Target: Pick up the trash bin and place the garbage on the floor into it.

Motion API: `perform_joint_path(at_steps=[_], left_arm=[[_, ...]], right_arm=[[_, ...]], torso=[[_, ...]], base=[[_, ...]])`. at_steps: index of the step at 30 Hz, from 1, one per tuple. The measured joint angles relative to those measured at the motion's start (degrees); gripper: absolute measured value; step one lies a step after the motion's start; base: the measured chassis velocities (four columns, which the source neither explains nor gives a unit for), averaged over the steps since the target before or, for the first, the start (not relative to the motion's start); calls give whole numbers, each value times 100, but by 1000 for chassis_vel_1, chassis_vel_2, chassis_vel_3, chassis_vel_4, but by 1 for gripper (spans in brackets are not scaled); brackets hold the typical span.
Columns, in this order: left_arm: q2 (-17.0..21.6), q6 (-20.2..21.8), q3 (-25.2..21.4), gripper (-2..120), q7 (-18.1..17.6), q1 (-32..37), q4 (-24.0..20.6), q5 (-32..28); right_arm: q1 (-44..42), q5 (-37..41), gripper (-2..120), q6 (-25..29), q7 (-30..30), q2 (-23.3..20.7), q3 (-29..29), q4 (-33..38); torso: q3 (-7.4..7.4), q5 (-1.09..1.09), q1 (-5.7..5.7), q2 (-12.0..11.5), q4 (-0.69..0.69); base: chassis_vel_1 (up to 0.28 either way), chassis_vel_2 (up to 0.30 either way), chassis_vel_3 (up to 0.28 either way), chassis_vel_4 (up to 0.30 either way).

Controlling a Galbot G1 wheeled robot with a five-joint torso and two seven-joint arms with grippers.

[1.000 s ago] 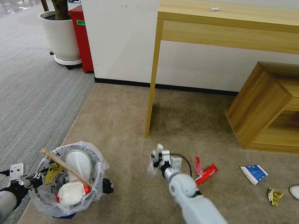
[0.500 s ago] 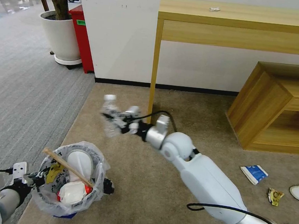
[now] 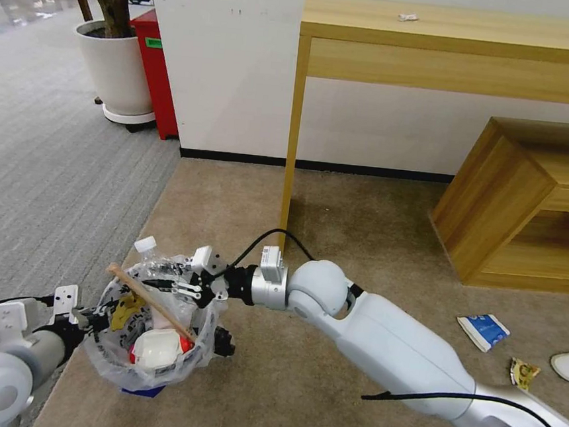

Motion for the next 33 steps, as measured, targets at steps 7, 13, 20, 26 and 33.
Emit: perform_joint_path(at_steps=[7,13,20,26,33], left_arm=[[74,0,79,1,-98,-16,-51,-137],[59,0,78,1,-114,-12,-61,-182],[67,0,65,1,-118,-22,-61,-207],[58,0,67,1,-117,-42,-61,-207],[-183,0,-10,1,20,44,-56,15]], right_arm=[[-169,-142,34,121,410,9,-264,-138],[-276,-123,54,160,724,65,-298,-157],[-312,-54,76,151,830,-55,-245,-6],[-359,-13,99,131,887,-194,-194,136],[-956,148,100,-28,2351,-459,608,541]], torso=[[0,1,0,0,0],[0,1,0,1,1],[0,1,-1,0,1],[-1,1,-1,0,0],[-1,2,-1,2,2]], base=[[0,0,0,0],[0,0,0,0],[0,0,0,0],[0,0,0,0],[0,0,0,0]])
